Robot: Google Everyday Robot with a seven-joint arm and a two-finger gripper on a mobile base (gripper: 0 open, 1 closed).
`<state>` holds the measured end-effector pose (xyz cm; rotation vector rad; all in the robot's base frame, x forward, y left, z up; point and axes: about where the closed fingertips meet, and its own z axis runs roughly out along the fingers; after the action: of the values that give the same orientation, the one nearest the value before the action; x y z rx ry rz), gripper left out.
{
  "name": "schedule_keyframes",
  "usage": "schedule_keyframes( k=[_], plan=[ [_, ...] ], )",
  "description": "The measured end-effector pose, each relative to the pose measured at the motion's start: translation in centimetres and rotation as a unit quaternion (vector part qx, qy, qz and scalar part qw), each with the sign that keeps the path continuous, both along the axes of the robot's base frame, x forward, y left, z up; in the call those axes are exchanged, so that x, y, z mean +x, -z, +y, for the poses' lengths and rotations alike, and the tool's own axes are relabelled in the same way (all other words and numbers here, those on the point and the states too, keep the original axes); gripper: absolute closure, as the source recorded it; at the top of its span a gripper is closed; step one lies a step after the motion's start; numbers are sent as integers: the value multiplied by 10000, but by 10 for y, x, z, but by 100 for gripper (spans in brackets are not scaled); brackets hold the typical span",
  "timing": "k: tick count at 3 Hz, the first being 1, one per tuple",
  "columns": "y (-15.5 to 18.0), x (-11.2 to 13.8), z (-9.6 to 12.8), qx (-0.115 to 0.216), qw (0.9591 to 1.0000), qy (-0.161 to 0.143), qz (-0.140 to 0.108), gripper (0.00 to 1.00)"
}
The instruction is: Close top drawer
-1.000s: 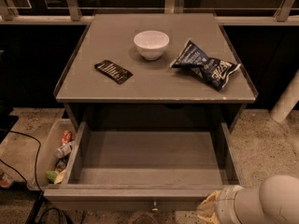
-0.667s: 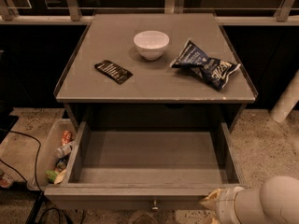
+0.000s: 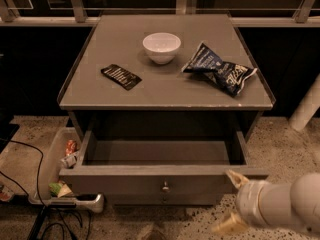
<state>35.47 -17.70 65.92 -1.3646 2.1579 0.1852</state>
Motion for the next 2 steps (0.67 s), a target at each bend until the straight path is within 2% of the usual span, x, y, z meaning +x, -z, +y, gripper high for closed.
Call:
schedule_keyframes(
  k=[1,2],
  plan=[
    [-32,53,-8,181,9986,25,-497,41],
    [-46,96,-13,205,9975,19,-672,64]
  ],
)
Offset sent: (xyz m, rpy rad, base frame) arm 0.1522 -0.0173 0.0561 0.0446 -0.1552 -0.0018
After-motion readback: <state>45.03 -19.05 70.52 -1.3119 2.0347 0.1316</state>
